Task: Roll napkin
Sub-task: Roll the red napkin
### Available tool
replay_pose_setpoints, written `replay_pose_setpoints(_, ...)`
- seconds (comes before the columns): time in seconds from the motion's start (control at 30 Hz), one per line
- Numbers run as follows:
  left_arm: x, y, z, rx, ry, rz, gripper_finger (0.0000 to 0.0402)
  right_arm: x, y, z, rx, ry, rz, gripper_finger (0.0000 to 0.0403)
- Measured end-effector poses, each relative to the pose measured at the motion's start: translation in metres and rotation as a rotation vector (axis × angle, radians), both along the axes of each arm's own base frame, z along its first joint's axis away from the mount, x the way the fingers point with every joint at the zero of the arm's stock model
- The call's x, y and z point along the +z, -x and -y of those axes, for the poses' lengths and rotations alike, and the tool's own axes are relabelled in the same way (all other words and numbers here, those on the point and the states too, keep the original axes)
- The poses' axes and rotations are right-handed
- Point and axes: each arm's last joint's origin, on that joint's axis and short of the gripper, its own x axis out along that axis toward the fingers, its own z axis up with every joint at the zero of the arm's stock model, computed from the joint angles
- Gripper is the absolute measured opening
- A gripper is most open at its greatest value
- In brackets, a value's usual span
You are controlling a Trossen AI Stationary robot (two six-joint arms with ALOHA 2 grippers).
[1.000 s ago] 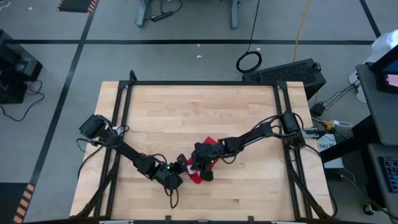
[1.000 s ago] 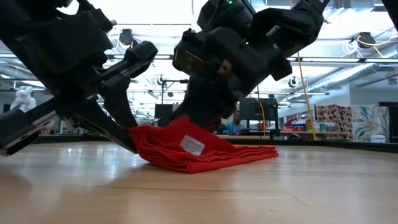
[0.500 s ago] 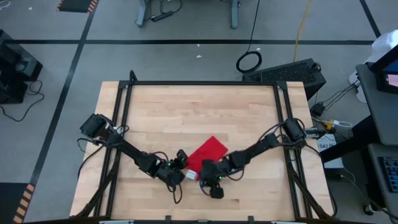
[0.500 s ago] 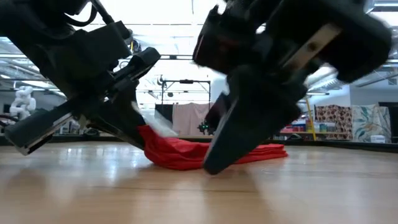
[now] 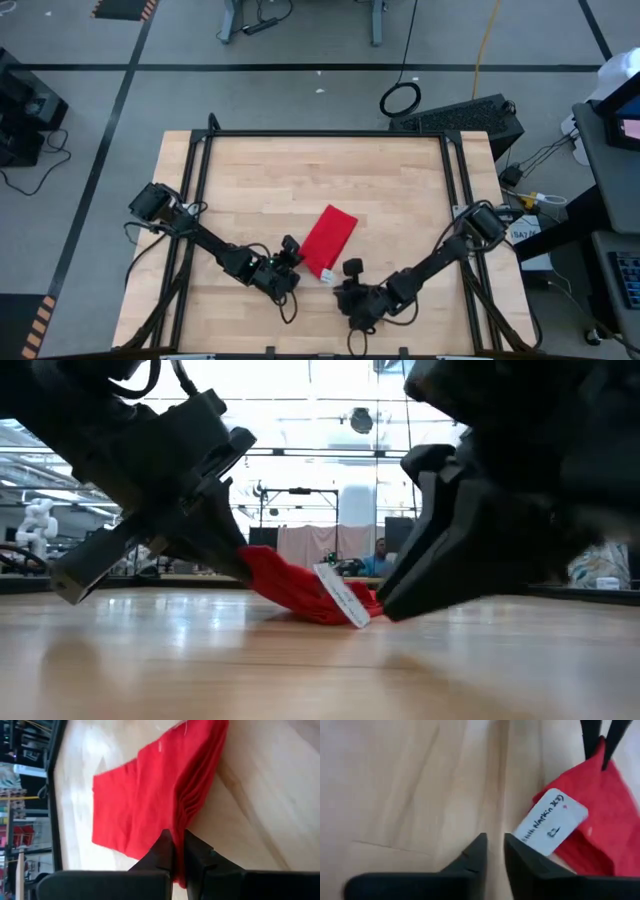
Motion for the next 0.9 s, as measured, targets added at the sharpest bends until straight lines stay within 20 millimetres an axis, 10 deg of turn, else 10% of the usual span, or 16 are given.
replay_pose_setpoints(0.37, 0.001, -0.001, 0.0, 0.059, 0.052, 0.046, 0.002, -0.017, -0.006, -0.008, -0.076, 0.094, 0.148, 0.0226)
replay_pose_setpoints(0.9, -0.002, 0.001, -0.003, 0.044, 0.058, -0.017, 0.002, -0.02, -0.008, -0.019, 0.007, 0.28, 0.157, 0.0334)
